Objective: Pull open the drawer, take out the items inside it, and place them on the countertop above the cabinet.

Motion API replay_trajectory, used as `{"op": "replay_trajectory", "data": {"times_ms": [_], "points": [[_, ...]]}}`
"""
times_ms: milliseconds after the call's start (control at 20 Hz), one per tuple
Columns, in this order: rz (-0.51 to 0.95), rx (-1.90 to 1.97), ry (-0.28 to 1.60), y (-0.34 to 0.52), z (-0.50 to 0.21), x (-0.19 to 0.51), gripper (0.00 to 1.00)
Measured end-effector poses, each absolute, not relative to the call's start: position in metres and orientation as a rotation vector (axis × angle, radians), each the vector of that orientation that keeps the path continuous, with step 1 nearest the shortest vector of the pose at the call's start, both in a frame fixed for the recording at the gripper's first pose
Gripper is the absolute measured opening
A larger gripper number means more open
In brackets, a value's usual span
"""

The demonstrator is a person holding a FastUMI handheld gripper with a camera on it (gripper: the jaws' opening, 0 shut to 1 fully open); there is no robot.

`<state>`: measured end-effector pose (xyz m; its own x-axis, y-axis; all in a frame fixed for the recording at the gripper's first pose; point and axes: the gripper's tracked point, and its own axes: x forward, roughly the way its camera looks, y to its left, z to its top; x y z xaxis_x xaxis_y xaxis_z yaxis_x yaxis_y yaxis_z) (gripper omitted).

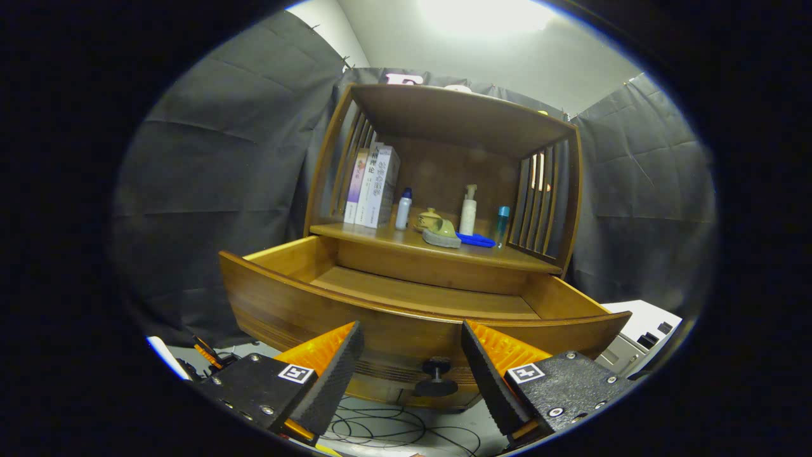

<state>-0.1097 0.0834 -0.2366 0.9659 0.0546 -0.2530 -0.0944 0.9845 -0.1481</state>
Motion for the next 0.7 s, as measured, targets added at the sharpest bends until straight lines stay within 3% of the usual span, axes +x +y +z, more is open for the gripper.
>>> {"op": "replay_trajectory", "data": {"times_ms": [250, 700], "points": [[-0.001, -0.12, 0.284, 0.065, -0.251, -0.106, 0.95], [0.006, -0.053, 0.28, 0.064, -0.25, -0.102, 0.95]]}}
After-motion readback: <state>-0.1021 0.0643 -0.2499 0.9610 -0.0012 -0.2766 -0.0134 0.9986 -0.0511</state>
